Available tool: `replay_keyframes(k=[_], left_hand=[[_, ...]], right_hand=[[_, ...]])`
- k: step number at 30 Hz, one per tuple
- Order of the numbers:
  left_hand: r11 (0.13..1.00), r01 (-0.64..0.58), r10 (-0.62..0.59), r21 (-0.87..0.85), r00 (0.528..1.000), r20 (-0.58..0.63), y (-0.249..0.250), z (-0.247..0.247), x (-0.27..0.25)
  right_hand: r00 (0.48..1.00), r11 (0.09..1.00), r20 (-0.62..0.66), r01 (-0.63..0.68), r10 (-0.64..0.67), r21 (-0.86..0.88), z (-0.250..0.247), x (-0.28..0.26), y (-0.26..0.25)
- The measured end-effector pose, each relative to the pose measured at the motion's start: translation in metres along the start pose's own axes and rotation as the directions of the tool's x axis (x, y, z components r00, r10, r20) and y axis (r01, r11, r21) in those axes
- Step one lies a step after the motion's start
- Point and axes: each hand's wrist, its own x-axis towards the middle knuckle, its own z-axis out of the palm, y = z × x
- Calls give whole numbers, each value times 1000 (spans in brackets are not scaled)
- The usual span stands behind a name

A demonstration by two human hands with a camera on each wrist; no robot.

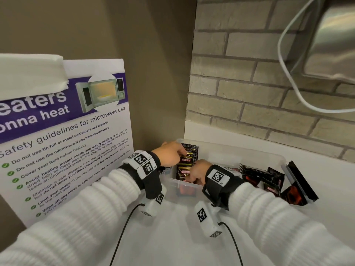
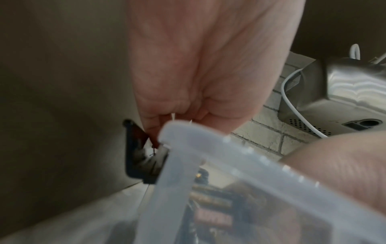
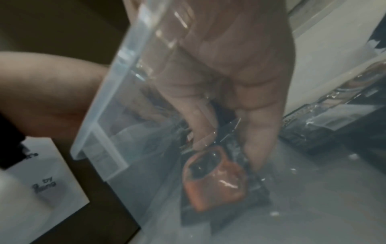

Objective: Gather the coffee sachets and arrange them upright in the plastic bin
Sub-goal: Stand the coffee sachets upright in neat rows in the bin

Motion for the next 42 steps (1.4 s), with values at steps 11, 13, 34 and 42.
replay_keyframes(k=[11, 13, 34, 42], left_hand=[[984, -124, 112, -131, 989, -94, 2, 2, 3], [994, -104, 101, -27, 991, -87, 0, 6, 4], [992, -89, 112, 94, 957, -269, -17, 30, 18], [993, -111, 94, -28, 929, -357, -18, 36, 13]], right_hand=[[975, 999, -215, 52, -52, -5, 2, 6, 1], [989, 994, -142, 15, -30, -107, 2, 4, 1], [997, 982, 72, -20, 6, 188, -2, 3, 4], [997, 994, -33, -61, 64, 89, -76, -10, -13]])
